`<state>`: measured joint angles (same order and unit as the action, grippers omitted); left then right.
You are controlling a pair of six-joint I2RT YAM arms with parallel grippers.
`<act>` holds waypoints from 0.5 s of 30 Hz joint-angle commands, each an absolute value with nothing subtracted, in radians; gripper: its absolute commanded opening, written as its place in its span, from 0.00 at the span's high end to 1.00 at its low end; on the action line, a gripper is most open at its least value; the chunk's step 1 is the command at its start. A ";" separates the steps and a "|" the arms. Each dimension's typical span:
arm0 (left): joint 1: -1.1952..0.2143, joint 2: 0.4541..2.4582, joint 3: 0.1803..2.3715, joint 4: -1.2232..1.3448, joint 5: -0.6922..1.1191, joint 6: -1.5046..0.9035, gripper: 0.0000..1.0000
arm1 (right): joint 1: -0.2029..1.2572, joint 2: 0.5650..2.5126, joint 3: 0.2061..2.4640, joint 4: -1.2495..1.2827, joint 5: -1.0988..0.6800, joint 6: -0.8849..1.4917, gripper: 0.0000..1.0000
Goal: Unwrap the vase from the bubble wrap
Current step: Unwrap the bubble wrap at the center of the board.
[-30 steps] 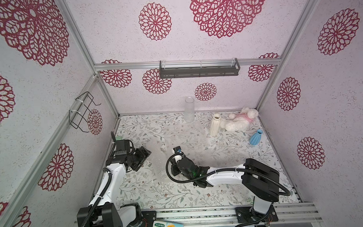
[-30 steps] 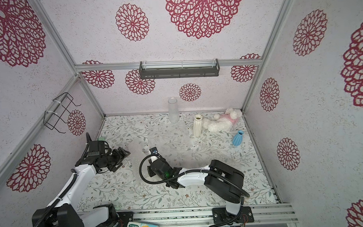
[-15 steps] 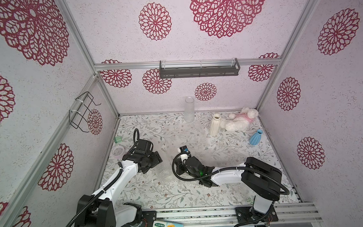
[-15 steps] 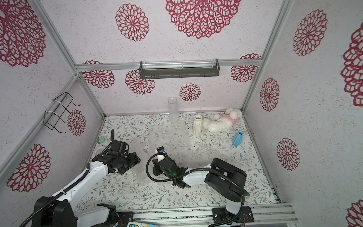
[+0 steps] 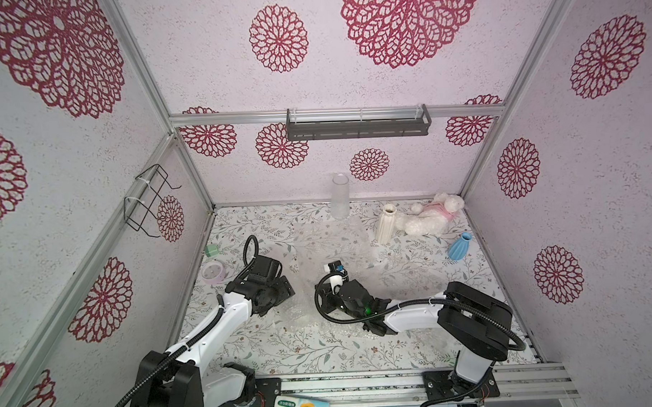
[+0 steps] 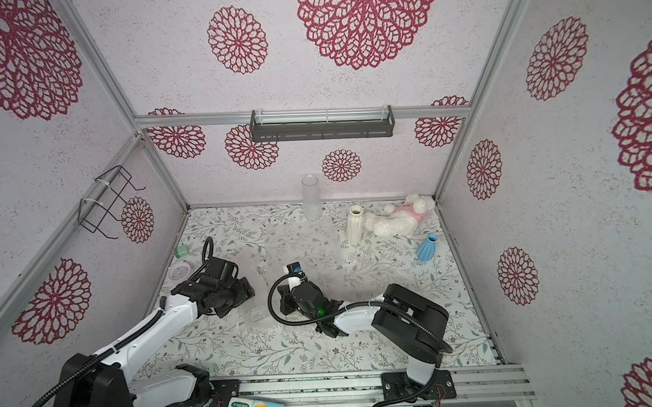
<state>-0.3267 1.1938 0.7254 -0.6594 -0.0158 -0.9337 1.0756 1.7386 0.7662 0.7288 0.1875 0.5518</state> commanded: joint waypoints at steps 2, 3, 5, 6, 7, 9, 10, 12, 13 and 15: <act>-0.315 1.160 0.675 -0.718 -0.039 -0.969 0.17 | 1.064 1.686 0.754 0.791 0.189 0.562 1.00; -0.312 1.149 0.671 -0.716 -0.031 -0.974 0.16 | 1.064 1.689 0.755 0.790 0.189 0.560 1.00; -0.302 1.133 0.666 -0.721 -0.017 -0.974 0.16 | 1.063 1.692 0.756 0.787 0.192 0.558 1.00; -0.297 1.123 0.662 -0.721 -0.009 -0.974 0.16 | 1.064 1.692 0.753 0.787 0.194 0.557 1.00; -0.290 1.113 0.658 -0.721 0.000 -0.974 0.16 | 1.064 1.691 0.751 0.790 0.194 0.558 1.00; -0.283 1.098 0.654 -0.714 0.008 -0.973 0.16 | 1.063 1.689 0.747 0.791 0.193 0.550 1.00; -0.282 1.093 0.653 -0.714 0.012 -0.973 0.16 | 1.063 1.683 0.744 0.793 0.193 0.546 1.00; -0.280 1.090 0.655 -0.713 0.022 -0.969 0.16 | 1.063 1.663 0.737 0.797 0.191 0.529 0.99; -0.278 1.090 0.657 -0.712 0.029 -0.969 0.16 | 1.063 1.648 0.731 0.801 0.193 0.520 0.91; -0.279 1.086 0.655 -0.705 0.042 -0.968 0.16 | 1.063 1.616 0.720 0.801 0.202 0.502 0.78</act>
<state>-0.2852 1.0977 0.6701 -0.6788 0.0181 -0.9623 1.0691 1.7008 0.7246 0.7452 0.1867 0.5354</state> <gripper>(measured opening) 0.839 0.186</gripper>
